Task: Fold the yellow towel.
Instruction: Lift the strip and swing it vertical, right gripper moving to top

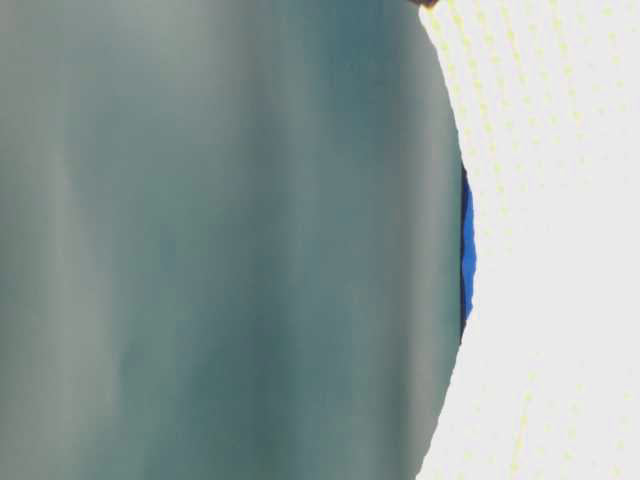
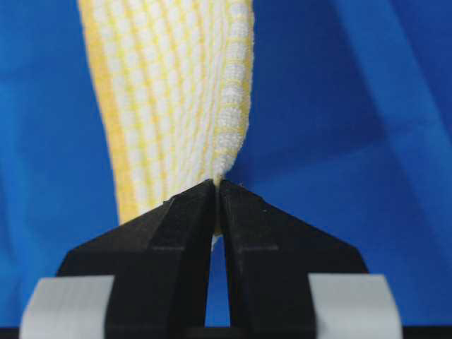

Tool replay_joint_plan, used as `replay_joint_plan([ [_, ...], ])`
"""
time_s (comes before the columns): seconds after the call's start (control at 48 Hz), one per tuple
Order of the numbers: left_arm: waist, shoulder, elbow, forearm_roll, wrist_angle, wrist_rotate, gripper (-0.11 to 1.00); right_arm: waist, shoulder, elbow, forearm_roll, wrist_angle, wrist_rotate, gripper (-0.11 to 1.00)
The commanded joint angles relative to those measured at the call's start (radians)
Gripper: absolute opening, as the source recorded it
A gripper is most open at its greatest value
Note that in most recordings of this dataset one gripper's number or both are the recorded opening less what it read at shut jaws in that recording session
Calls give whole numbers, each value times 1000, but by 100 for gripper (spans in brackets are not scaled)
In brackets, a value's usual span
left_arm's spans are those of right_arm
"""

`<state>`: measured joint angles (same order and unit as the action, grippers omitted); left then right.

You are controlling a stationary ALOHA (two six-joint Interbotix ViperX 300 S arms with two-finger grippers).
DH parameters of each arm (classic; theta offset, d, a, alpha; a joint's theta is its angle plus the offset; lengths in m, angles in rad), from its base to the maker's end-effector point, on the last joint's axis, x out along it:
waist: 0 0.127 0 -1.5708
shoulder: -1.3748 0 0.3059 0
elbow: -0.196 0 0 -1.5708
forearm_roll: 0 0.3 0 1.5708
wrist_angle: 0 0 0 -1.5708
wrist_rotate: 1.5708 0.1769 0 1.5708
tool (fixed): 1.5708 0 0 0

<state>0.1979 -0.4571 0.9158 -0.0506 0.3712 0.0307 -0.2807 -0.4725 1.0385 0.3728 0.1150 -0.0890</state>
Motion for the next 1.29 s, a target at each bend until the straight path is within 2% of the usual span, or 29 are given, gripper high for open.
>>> replay_joint_plan([
  [0.0, -49, -17, -6, -5, -28, -32, 3, -43, 26, -37, -5, -44, 2, 3],
  [0.292, -244, -3, -9, -5, -183, -124, 3, -170, 186, -156, -15, -130, 2, 3],
  [0.459, -321, 18, -18, -5, -284, -156, 3, -204, 249, -218, -23, -164, 0, 3],
  [0.75, -344, 118, -100, -5, -377, -158, 3, -236, 305, -291, -21, -201, 0, 3],
  [1.271, -357, 414, -411, -5, -373, -150, 3, -275, 339, -341, -23, -236, 0, 3],
])
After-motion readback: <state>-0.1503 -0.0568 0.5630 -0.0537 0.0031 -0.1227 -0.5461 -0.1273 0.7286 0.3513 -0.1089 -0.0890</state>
